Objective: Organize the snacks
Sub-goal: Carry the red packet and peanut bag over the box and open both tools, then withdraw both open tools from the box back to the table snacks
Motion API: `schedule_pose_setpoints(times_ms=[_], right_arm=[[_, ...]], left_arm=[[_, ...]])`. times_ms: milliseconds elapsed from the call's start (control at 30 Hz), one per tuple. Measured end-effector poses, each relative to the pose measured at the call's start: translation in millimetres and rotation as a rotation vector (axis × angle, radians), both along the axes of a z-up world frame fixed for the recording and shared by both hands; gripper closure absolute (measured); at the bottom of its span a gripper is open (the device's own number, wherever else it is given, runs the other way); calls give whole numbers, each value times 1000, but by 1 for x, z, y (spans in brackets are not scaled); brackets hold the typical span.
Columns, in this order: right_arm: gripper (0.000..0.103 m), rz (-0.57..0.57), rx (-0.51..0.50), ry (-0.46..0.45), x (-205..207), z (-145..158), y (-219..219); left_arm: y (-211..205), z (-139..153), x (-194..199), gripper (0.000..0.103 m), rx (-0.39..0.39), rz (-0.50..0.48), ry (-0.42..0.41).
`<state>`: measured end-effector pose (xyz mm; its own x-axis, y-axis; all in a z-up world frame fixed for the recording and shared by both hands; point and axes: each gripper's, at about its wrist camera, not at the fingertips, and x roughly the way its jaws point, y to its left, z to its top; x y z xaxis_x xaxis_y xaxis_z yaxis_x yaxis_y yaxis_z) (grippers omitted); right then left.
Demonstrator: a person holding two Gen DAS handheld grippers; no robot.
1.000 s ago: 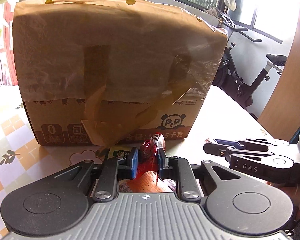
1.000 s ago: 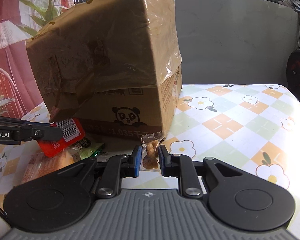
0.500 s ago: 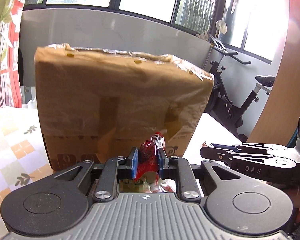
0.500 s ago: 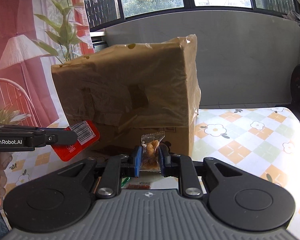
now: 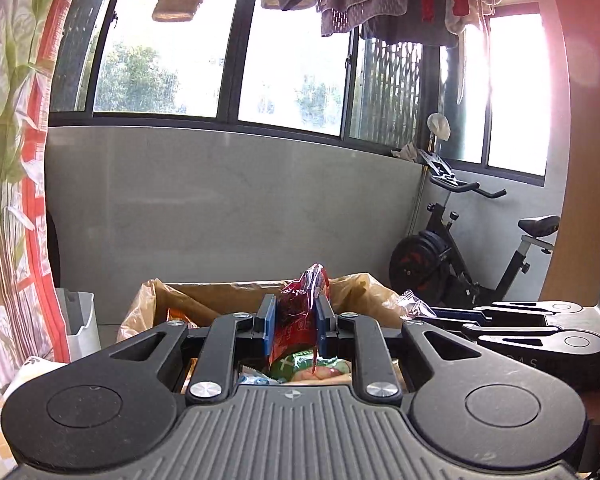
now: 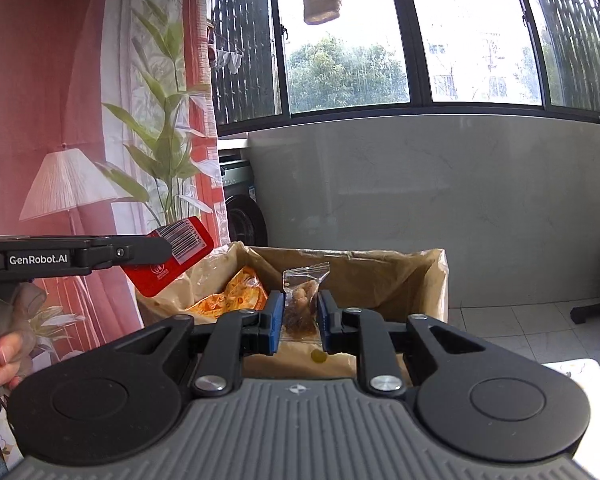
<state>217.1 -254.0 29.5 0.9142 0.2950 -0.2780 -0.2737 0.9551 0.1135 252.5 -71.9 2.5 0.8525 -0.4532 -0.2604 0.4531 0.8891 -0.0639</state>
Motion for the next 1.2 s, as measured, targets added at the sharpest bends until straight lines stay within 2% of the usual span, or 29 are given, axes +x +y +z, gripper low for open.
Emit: schedule_pose_setpoints(times_ms=[233,367,400,433,500,700,767,833,1033,1200], right_arm=[[83,-91,-44,95,53,-13,-19],[81,-98,-77,120,64,-21,-19],[79,-99,-72,124,65,-23,-20],[72,-102,-64,125,64,-24,-21],[62,-110,-50,117,60,-24,-25],[61,-98,-22,92,42,-19,-28],[55,-83,-7,86,33,-16,-27],[45,-73,4,76,23,-15,-25],[42,-79,40,67,-5,-17,-21],[41,-100,61,65,-28,-27,-17]], left_arm=[[-9,-7,33,81,24,61,56],[-15,-14,48,59,48,89,94],[-15,-16,49,56,46,92,103],[-12,-17,52,51,44,95,109],[-9,-17,55,44,47,96,113],[2,-16,46,32,38,75,132],[8,-15,39,27,35,71,138],[14,-14,32,26,25,71,147],[32,-14,3,21,21,74,163],[44,-28,-18,18,18,57,194]])
